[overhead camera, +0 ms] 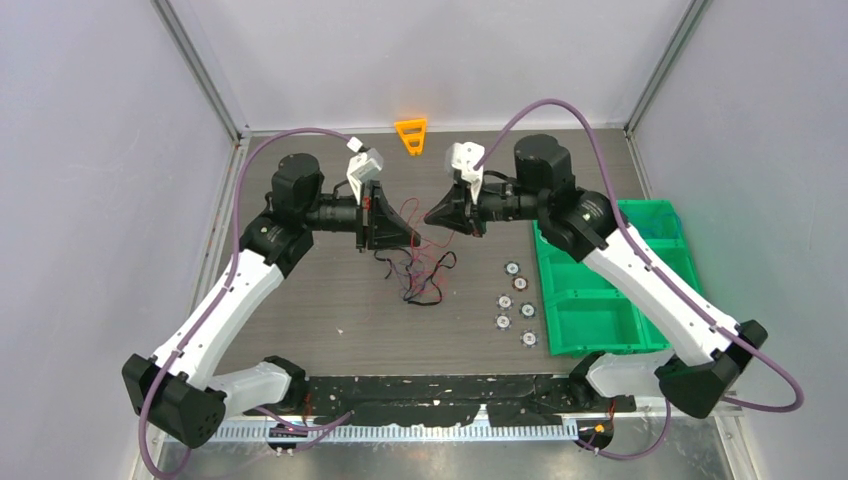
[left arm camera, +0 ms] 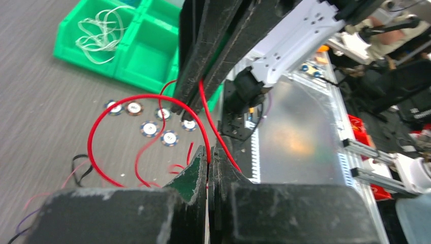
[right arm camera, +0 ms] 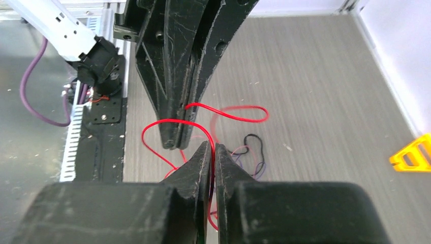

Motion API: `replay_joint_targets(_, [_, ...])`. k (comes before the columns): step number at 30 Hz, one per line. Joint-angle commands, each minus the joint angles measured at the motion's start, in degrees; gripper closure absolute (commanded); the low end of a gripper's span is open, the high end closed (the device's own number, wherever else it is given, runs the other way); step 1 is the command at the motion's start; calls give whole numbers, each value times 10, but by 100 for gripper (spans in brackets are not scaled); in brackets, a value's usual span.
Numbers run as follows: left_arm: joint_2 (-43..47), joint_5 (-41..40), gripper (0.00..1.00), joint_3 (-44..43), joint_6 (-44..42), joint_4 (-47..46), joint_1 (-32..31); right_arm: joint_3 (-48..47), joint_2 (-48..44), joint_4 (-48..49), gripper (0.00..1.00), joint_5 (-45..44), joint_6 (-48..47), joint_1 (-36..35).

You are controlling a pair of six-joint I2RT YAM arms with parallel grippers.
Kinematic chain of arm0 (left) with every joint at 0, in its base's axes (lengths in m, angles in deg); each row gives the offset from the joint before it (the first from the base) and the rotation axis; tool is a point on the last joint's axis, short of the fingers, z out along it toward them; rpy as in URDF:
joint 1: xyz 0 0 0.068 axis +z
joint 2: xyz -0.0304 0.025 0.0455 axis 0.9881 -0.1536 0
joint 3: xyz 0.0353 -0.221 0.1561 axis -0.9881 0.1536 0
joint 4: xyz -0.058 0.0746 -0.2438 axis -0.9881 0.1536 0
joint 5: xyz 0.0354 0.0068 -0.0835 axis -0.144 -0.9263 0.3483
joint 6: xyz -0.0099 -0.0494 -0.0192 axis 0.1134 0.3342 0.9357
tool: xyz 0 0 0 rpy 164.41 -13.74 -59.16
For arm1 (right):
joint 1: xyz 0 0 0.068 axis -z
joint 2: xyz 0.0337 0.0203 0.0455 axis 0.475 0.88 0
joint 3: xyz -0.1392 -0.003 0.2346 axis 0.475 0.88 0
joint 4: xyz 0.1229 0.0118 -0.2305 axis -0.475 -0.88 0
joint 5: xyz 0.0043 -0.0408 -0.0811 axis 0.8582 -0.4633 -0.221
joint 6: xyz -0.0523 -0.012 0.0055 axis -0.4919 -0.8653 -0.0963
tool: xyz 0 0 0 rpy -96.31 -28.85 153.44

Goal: Untangle the cables

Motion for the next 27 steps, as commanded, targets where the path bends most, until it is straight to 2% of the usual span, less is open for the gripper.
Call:
replay_joint_targets(1, [13,75,100,9,100,-109,-2,31,-71,103,88,-44,-27,-17])
replay_joint_targets(3, [9,86,100,8,116,-121,-3,55,-93,133,87,-66,-38,-25])
replay_joint_targets(10, [5,110,100,20,221,-219,-7,118,-141,192,72,-139,-89,-65])
replay_joint_targets(17, [-2,127,100,32,315,-308,-20,154,-159,258,69,-188,-112,-87])
replay_joint_targets(18, [-3,130,100,33,324,-320,-23,157,-162,266,65,-194,-117,-91])
replay_joint_targets(24, [-12,142,100,31,339,-318,-36,181,-178,316,57,-240,-145,-115])
replay_joint_targets(27, [-19,143,100,40,381,-367,-35,189,-186,325,52,-240,-151,-120])
